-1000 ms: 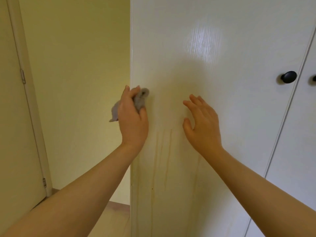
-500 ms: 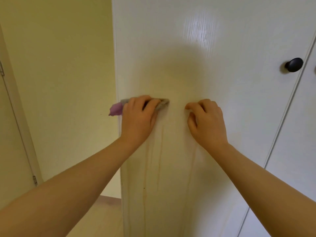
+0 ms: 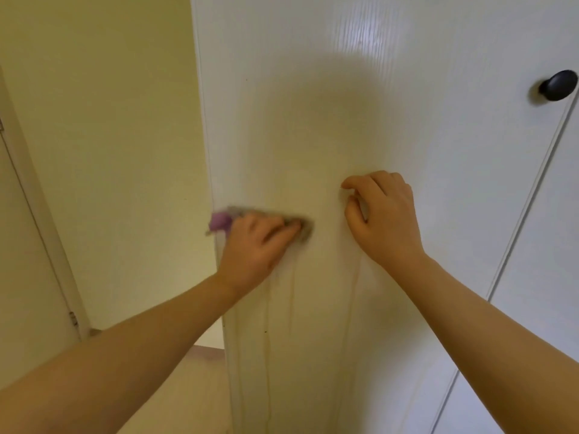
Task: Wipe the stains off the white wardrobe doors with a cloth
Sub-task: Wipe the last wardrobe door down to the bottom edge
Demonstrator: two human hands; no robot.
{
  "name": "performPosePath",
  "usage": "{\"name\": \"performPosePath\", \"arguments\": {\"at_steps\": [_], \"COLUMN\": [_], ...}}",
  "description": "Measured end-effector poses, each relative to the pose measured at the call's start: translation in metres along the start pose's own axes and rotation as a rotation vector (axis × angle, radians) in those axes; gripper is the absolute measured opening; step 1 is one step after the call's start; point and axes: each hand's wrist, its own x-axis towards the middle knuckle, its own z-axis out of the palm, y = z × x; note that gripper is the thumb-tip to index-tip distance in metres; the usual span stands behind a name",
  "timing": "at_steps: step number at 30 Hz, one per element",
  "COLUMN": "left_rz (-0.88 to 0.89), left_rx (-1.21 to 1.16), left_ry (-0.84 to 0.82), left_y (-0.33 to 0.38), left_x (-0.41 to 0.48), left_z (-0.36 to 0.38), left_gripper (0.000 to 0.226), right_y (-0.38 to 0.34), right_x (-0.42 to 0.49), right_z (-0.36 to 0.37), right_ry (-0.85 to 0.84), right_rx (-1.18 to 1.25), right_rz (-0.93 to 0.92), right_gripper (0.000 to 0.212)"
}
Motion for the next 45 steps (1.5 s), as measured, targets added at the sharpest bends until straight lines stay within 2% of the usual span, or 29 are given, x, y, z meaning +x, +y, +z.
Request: {"name": "performPosePath", "arguments": {"at_steps": [3,5,7,9,13,14,15,17,18,19,21,23,25,27,30,31,35,37,38,42,45], "left_rz": [0.141,0.046,-0.128,-0.186,0.039,0.005,-0.104,-0.318,-0.334,-0.290,-0.138,0.017,0.088,0.031,-0.213,-0.199,0.181,0.207,0.170,-0.118,-0.224], "left_rx": [-0.013,-0.029,-0.032,-0.033,-0.022,-0.056,-0.103,-0.137,-0.113,-0.088,-0.066,-0.062,-0.062,-0.072,-0.064,-0.049,-0.032,-0.032,-0.023,0.048,0.007], "left_ry": [-0.165,-0.157,-0.037,0.015,-0.148,-0.176,-0.174,-0.080,-0.011,0.041,0.038,-0.066,-0.149,-0.126,0.021,0.031,-0.145,-0.207,-0.205,-0.012,-0.009], "left_y": [0.010,-0.004,-0.017,-0.007,0.028,0.027,0.026,0.014,0.007,0.006,0.011,0.024,0.029,0.019,0.002,0.004,0.039,0.033,0.019,-0.051,-0.046], "left_x": [-0.030,-0.001,0.027,0.019,-0.043,-0.035,-0.017,0.024,0.038,0.042,0.015,-0.029,-0.046,-0.022,0.027,0.028,-0.046,-0.058,-0.051,0.003,-0.020], "left_z": [-0.010,-0.014,-0.013,-0.006,-0.007,-0.010,-0.014,-0.018,-0.014,-0.010,-0.001,0.002,-0.004,-0.009,-0.007,-0.004,0.000,-0.009,-0.014,-0.033,-0.034], "left_gripper": [0.029,0.028,0.029,0.030,0.022,0.023,0.023,0.029,0.030,0.028,0.023,0.021,0.023,0.023,0.025,0.023,0.021,0.020,0.020,0.023,0.025], "right_y": [-0.002,-0.001,0.002,0.003,0.000,0.000,0.000,0.000,0.001,0.001,0.000,-0.001,-0.001,-0.002,-0.004,-0.006,-0.013,-0.017,-0.019,-0.033,-0.047], "right_x": [-0.013,-0.021,-0.026,-0.034,-0.046,-0.048,-0.049,-0.047,-0.047,-0.046,-0.050,-0.056,-0.062,-0.064,-0.063,-0.063,-0.066,-0.067,-0.065,-0.059,-0.062], "right_z": [-0.004,-0.007,-0.011,-0.014,-0.025,-0.028,-0.030,-0.031,-0.032,-0.031,-0.033,-0.037,-0.039,-0.042,-0.040,-0.038,-0.028,-0.022,-0.017,0.002,0.014], "right_ry": [-0.002,-0.027,-0.053,-0.083,-0.135,-0.143,-0.145,-0.132,-0.121,-0.121,-0.141,-0.162,-0.194,-0.204,-0.171,-0.167,-0.197,-0.210,-0.210,-0.175,-0.163], "right_rx": [-0.045,-0.056,-0.058,-0.052,-0.040,-0.039,-0.035,-0.028,-0.029,-0.024,-0.011,-0.002,0.009,0.023,0.047,0.054,0.065,0.067,0.077,0.158,0.199], "right_rz": [-0.012,0.056,0.168,0.261,0.348,0.363,0.376,0.399,0.416,0.424,0.432,0.450,0.467,0.474,0.499,0.504,0.473,0.422,0.405,0.414,0.407], "right_gripper": [0.024,0.026,0.024,0.021,0.018,0.017,0.017,0.021,0.023,0.023,0.019,0.017,0.018,0.019,0.020,0.020,0.019,0.021,0.023,0.026,0.024]}}
